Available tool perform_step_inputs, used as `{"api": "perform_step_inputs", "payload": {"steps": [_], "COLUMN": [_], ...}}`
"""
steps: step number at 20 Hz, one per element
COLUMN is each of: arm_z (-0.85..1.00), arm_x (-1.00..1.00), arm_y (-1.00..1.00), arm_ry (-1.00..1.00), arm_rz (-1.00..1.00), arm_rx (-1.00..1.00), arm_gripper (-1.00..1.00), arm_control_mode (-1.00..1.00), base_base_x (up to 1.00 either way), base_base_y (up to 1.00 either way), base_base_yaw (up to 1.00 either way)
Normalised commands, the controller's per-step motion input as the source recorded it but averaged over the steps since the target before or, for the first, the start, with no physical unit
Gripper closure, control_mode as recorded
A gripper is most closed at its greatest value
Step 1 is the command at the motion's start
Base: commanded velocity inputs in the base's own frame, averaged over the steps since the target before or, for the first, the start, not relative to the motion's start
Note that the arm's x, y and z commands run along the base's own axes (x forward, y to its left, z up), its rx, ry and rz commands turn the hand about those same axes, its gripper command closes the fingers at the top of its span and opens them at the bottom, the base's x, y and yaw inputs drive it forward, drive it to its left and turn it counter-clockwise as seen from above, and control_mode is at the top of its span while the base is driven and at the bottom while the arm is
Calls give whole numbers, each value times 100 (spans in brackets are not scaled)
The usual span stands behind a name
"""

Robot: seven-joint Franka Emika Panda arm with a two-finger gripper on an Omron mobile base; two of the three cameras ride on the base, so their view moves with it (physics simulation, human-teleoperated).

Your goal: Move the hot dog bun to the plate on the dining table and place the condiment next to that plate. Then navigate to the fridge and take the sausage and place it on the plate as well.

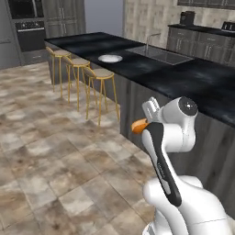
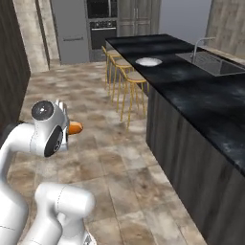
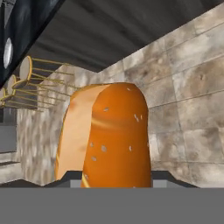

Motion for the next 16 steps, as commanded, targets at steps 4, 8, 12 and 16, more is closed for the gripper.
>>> {"api": "perform_step_inputs", "payload": {"steps": [4,8,12,16], "arm_z": [0,0,0,0], "arm_x": [0,0,0,0], "arm_y": [0,0,0,0], "arm_ry": [0,0,0,0], "arm_rz": [0,0,0,0], "arm_rx": [0,0,0,0], "arm_gripper": [100,100,100,100], "arm_control_mode": [100,100,100,100], "base_base_x": [100,100,100,100], "base_base_y": [90,82,74,82], "base_base_yaw": [-24,-27,-30,-31]}}
